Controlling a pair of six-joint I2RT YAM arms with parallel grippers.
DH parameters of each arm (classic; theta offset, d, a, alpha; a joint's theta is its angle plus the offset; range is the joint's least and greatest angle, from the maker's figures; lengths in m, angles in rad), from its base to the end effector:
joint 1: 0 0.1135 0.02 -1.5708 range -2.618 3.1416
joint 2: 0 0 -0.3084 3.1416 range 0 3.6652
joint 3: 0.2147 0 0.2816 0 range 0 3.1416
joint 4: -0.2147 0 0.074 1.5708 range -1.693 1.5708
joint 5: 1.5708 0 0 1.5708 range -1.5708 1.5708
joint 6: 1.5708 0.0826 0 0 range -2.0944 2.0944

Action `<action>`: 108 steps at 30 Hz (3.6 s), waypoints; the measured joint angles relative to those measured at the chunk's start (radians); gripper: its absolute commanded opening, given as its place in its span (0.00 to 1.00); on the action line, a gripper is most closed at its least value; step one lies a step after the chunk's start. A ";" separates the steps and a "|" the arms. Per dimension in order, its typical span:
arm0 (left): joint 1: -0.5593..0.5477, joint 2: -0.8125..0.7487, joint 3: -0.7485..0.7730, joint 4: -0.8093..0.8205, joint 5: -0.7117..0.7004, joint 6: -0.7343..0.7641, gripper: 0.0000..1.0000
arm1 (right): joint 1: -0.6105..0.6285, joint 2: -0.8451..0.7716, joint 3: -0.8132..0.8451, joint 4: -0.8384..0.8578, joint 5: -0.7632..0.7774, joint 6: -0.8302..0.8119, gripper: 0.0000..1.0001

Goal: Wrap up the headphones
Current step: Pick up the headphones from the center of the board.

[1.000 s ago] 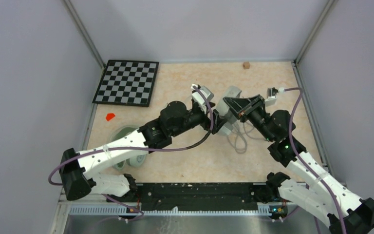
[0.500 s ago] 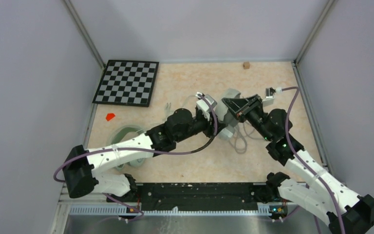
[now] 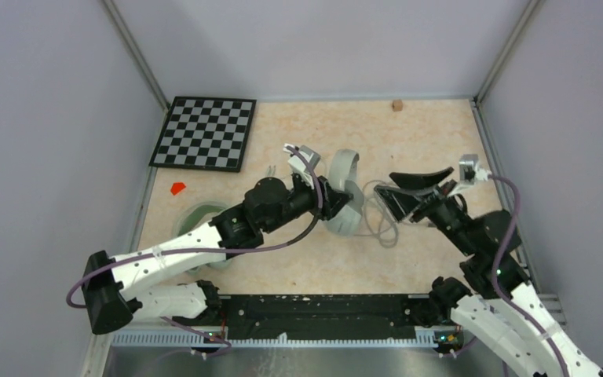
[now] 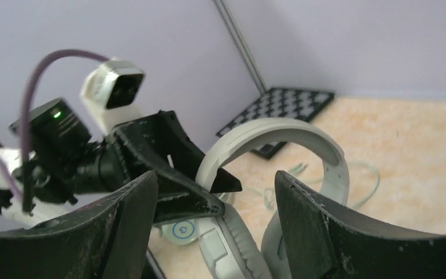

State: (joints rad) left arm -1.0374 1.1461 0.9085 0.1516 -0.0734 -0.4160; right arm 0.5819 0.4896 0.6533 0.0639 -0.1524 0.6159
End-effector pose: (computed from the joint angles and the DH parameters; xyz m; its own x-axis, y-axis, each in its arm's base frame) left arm 0.1731 -0.2813 0.3746 -0.3720 -0.1627 -0.9139 0.7339 0.5513 -0.3968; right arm 0.1277 0.0990 0.3977 -0.2313 0.5313 -0.8150 -0.6532 0.5360 0.5348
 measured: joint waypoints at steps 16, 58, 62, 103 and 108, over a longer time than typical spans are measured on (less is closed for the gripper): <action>0.000 -0.035 0.058 -0.016 -0.019 -0.072 0.28 | 0.041 0.102 -0.077 0.013 -0.365 -0.348 0.86; 0.000 -0.350 0.110 -0.365 0.163 0.616 0.99 | 0.114 0.136 0.074 -0.023 -0.644 -0.139 0.05; 0.002 -0.474 -0.049 -0.322 0.163 0.785 0.98 | 0.114 0.160 0.075 -0.032 -0.787 -0.122 0.05; 0.002 -0.254 -0.011 -0.076 0.425 1.071 0.83 | 0.114 0.172 0.066 0.086 -1.061 0.027 0.00; 0.002 -0.245 -0.011 -0.071 0.430 1.086 0.77 | 0.114 0.174 0.059 0.084 -1.052 0.035 0.00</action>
State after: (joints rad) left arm -1.0359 0.9012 0.8978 0.0811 0.3565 0.6701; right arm 0.6964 0.6636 0.7124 0.1478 -1.2049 0.6514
